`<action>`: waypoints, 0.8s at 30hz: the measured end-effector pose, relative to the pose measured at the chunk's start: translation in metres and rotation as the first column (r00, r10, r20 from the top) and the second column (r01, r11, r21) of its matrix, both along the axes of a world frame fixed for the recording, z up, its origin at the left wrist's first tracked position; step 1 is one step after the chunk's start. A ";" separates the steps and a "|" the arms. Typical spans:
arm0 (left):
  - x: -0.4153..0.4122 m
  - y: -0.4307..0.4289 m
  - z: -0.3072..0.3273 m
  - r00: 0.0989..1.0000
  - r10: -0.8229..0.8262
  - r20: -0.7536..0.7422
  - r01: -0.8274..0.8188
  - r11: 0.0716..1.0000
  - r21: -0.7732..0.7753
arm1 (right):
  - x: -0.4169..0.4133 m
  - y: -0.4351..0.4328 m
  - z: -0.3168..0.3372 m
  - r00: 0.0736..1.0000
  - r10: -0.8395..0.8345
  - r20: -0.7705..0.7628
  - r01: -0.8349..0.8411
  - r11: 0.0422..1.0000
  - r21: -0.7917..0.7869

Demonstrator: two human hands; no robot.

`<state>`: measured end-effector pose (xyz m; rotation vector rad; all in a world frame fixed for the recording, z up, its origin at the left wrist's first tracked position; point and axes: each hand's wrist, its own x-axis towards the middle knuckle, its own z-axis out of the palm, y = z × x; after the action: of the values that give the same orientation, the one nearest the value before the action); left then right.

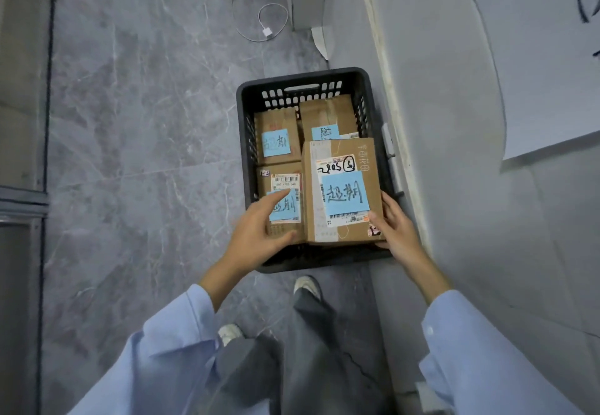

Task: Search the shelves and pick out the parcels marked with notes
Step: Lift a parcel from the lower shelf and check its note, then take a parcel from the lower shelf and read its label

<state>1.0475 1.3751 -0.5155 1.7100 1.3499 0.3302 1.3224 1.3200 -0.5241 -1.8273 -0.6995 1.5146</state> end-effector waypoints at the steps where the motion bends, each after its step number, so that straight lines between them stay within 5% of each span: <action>1: -0.002 0.002 -0.002 0.999 -0.001 -0.050 0.004 0.998 0.060 | 0.006 0.000 -0.005 1.000 0.020 0.006 -0.020 1.000 -0.012; 7: -0.009 0.010 -0.008 0.983 0.046 -0.180 -0.019 0.989 0.148 | 0.025 0.000 -0.023 0.999 0.043 -0.003 -0.043 0.997 -0.068; 24: -0.002 0.016 -0.020 0.985 0.045 -0.164 -0.019 0.988 0.153 | 0.026 0.004 -0.094 0.969 0.226 0.095 -0.214 0.969 -0.126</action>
<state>1.0454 1.3908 -0.5353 1.8770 1.5082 0.3195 1.3483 1.3235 -0.6178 -1.9842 -0.9101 1.6355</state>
